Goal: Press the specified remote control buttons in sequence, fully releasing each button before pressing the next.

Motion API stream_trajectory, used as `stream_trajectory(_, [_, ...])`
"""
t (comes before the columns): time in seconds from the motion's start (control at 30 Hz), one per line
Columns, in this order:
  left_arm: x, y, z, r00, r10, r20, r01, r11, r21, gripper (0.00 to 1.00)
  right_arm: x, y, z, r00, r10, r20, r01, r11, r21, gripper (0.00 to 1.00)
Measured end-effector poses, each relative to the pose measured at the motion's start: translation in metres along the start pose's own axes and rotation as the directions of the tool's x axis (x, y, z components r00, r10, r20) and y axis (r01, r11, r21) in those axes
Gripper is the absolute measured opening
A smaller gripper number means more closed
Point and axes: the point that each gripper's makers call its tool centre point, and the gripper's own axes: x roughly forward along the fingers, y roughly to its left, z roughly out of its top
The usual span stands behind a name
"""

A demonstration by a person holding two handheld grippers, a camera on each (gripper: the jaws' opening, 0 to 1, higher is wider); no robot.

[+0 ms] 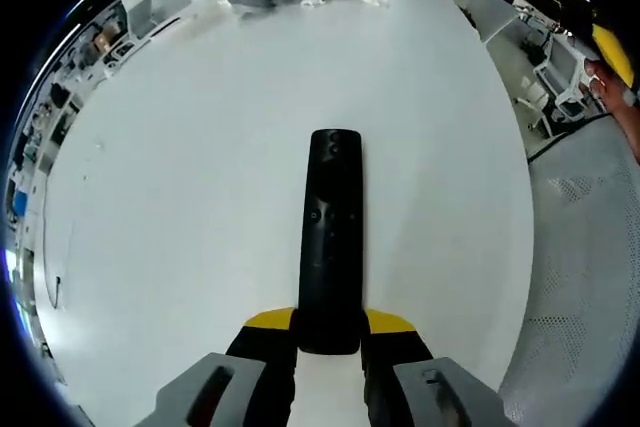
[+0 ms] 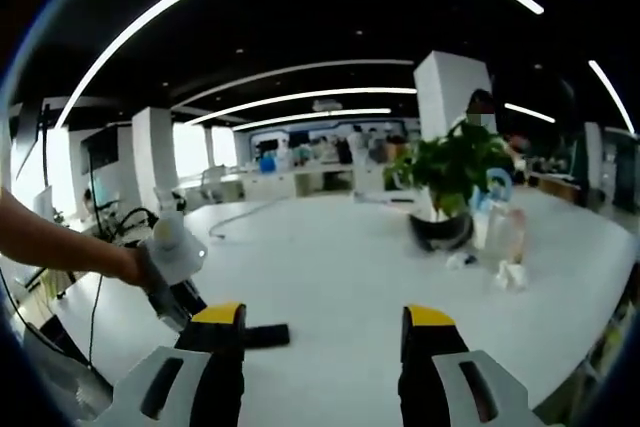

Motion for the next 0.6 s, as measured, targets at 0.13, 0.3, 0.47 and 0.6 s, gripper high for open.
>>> stream_trajectory(0.13, [0.002,0.006,0.003,1.0,0.001,-0.004,-0.001,1.0,-0.003,0.23,0.0,0.0,-0.001,1.0,0.0,-0.008,0.0,1.0,-0.002,0.61])
stream_trajectory(0.3, [0.002,0.013,0.005,1.0,-0.002,-0.015,0.002,1.0,0.005,0.23,0.0,-0.002,-0.002,1.0,-0.008,-0.008,0.008,1.0,0.003,0.61])
stream_trajectory(0.47, [0.004,0.022,0.008,1.0,-0.004,-0.023,0.004,1.0,-0.004,0.23,0.0,-0.002,-0.002,1.0,-0.01,-0.011,0.01,1.0,0.001,0.6])
stream_trajectory(0.6, [0.005,0.031,0.012,0.999,-0.006,-0.031,0.006,1.0,0.006,0.23,0.001,0.0,-0.003,1.0,-0.005,-0.016,0.005,1.0,-0.008,0.59])
